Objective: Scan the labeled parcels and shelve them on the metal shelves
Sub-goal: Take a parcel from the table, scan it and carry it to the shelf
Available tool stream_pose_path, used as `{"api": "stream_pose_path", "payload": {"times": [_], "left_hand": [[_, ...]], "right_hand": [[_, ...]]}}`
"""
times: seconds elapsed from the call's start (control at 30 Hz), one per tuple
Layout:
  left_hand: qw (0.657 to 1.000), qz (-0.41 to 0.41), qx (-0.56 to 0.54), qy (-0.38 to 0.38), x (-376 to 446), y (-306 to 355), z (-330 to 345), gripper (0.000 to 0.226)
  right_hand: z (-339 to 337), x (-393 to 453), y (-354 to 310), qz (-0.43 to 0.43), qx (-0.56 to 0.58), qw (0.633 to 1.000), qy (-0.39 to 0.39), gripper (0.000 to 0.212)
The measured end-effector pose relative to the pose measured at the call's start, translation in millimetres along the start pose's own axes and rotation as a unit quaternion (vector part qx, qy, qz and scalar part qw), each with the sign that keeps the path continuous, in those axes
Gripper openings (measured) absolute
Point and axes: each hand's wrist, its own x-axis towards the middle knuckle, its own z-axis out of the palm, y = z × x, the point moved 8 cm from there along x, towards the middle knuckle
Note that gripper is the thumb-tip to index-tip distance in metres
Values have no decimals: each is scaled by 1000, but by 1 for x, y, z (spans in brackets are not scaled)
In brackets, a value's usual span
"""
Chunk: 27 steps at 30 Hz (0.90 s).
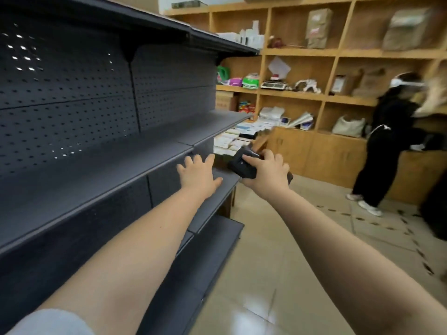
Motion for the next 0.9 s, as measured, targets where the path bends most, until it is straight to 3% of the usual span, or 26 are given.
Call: {"api": "stream_pose_path", "payload": {"times": [0.17, 0.53, 0.73, 0.9], "left_hand": [[998, 31, -11, -56, 40, 81, 102, 74], [989, 91, -45, -110, 180, 154, 295, 70], [968, 24, -145, -203, 265, 207, 380, 69], [963, 34, -154, -219, 341, 252, 426, 68]], "right_hand": [[67, 19, 111, 48, -31, 997, -44, 58], [241, 96, 259, 206, 50, 972, -104, 61], [305, 187, 322, 287, 77, 945, -136, 63], [332, 268, 385, 290, 66, 945, -137, 63]]}}
